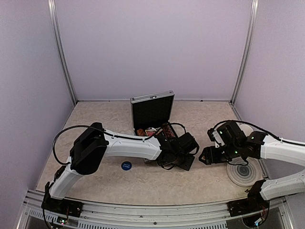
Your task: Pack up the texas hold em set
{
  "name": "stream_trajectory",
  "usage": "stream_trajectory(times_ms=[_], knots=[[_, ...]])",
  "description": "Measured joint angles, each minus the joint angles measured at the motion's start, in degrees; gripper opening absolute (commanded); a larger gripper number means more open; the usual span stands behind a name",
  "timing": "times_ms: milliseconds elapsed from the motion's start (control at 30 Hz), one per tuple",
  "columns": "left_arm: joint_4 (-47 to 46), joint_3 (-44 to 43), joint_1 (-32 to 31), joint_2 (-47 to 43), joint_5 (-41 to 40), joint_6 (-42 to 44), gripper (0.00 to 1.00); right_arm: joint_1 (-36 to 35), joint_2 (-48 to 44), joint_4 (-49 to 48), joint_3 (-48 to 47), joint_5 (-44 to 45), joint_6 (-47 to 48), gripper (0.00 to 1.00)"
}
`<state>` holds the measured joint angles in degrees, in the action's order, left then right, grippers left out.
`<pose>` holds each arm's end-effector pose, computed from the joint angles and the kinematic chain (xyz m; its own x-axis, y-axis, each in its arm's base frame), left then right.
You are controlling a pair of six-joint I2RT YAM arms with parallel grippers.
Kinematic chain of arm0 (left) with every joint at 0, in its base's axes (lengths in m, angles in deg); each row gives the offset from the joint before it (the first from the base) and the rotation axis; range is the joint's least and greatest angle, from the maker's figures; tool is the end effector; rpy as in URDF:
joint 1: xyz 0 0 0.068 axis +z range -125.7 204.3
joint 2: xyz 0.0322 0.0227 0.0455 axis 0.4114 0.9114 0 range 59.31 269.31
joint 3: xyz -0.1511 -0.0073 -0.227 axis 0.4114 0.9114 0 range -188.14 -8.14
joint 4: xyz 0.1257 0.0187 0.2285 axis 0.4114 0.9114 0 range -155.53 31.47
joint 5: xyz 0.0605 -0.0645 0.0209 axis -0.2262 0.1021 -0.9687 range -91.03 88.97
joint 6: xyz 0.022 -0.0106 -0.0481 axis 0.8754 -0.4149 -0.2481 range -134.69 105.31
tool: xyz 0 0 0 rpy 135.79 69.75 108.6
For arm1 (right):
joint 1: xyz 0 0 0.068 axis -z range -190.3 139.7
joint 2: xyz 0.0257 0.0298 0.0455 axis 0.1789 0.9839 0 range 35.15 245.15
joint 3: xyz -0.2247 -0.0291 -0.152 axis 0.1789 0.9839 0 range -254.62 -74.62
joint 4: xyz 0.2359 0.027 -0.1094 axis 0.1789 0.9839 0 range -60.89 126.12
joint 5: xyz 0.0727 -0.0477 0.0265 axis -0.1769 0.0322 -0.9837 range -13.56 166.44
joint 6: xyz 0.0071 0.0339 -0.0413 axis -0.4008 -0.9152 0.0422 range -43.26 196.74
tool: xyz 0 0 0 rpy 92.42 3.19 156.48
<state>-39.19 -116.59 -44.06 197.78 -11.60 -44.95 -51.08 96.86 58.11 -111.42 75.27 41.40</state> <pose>0.1979 -0.4810 0.1272 -0.7068 0.4382 -0.5554 0.6021 0.7847 -0.1472 0.1562 0.1356 0.2087 -0.8821 0.0028 -0.4710 -0.1862 0.9165 0.3541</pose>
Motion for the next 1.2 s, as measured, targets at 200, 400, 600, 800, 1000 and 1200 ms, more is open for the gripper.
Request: stream_trajectory(times_ms=[200, 400, 600, 800, 1000, 1200], knots=[[-1.1, 1.1, -0.1, -0.4, -0.1, 1.0, 0.57, 0.0, 0.4, 0.0, 0.0, 0.0, 0.2, 0.66], [-1.0, 1.1, -0.3, -0.4, -0.4, 2.0, 0.53, 0.0, 0.4, 0.0, 0.0, 0.8, 0.2, 0.66], [-0.8, 1.5, -0.5, -0.4, -1.5, 2.4, 0.44, 0.0, 0.4, 0.0, 0.0, 1.1, 0.2, 0.66], [-0.9, 2.2, -0.7, -0.4, -2.4, 2.5, 0.44, 0.0, 0.4, 0.0, 0.0, 1.4, 0.2, 0.66], [-1.4, 2.6, -1.4, -0.4, -3.8, 2.8, 0.44, 0.0, 0.0, 0.0, 0.0, 1.5, 0.2, 0.66], [-1.3, 2.9, -2.4, -0.4, -5.4, 3.3, 0.44, 0.0, -1.1, 0.0, 0.0, 1.5, -0.1, 0.66]])
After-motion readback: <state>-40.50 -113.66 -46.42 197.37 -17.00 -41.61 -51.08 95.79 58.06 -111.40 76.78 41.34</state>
